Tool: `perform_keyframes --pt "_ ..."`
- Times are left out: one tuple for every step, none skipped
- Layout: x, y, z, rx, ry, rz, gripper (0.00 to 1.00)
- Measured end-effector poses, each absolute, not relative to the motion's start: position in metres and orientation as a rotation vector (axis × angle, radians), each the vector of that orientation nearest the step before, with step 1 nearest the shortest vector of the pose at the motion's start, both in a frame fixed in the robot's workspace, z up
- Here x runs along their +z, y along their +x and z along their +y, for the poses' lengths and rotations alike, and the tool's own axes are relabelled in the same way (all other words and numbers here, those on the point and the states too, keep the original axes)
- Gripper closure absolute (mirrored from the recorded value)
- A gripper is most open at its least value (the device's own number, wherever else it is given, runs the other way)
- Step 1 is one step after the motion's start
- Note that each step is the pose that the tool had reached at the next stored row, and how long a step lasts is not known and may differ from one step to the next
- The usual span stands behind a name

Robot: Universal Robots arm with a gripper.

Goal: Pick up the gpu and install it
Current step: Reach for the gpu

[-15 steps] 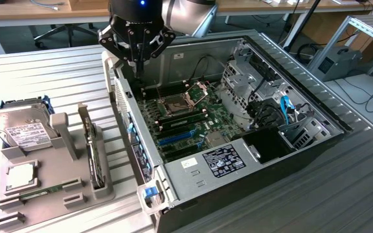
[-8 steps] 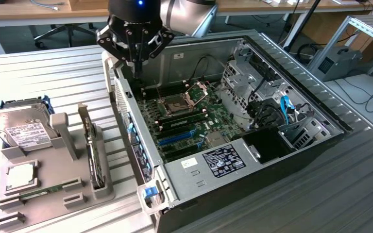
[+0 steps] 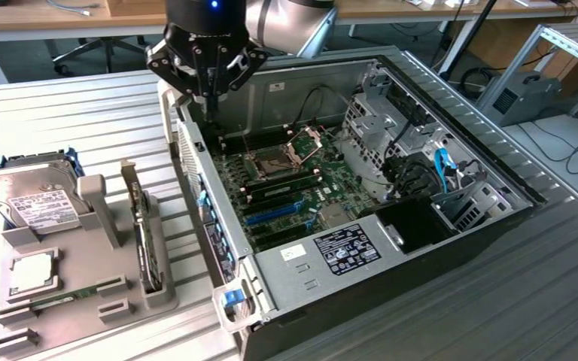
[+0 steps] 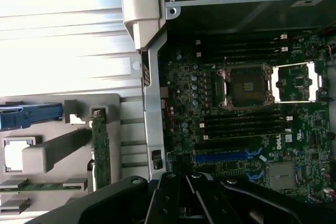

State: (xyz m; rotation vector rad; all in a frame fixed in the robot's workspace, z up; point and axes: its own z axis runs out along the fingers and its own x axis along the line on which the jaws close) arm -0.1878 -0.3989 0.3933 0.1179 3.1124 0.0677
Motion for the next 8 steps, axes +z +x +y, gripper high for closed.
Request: perform_keyframes --pt "0.3933 -0.1882 -0.3989 0.068 0.118 3.112 0.89" --pt "0.3933 -0.1885 -0.3989 0.068 0.118 3.112 0.89" --pt "0.3933 -0.1889 -0.3989 0.068 0.118 3.112 0.89" --pt "0.3933 -0.1893 -0.3989 0.068 0.118 3.112 0.89" --pt "0.3933 -0.1897 -0.3989 0.068 0.118 3.112 0.89" --pt "0.3933 -0.1901 -0.3989 0.068 0.118 3.112 0.89" --pt "0.3933 -0.1906 -0.3989 0.068 0.118 3.112 0.89" --pt "0.3933 -0.1909 -0.3989 0.068 0.118 3.112 0.89"
